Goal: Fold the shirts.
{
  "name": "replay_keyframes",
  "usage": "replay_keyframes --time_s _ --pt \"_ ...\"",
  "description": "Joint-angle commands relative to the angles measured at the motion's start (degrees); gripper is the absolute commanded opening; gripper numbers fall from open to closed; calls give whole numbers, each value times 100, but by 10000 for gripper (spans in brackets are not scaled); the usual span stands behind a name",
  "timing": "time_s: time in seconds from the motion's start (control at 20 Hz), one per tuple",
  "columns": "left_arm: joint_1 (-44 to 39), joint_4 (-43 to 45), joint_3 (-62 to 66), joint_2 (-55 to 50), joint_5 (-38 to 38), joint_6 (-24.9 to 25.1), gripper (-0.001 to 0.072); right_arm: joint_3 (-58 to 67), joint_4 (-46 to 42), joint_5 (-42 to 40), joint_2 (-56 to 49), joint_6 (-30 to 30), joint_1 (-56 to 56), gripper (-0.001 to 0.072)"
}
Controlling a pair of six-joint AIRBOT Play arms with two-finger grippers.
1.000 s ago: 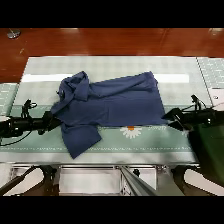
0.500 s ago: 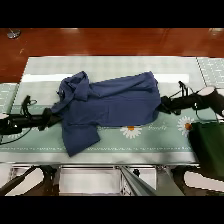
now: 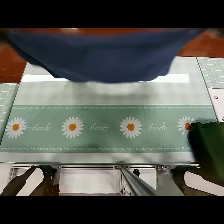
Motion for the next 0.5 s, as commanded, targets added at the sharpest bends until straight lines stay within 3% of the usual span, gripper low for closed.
replay_keyframes --time_s 0.0,0.15,0.25,0.45 --pt "103 833 2026 350 48 -516 25 1207 -662 374 782 149 0 22" --pt "195 2516 2776 988 35 -1071 25 723 -1161 492 2046 142 0 23" --pt "127 3421 2778 1541 -85 -1189 25 417 -1552 695 2765 151 0 23" --pt "-929 5545 2769 2393 -505 -1635 25 302 -2142 1049 3622 236 0 23"
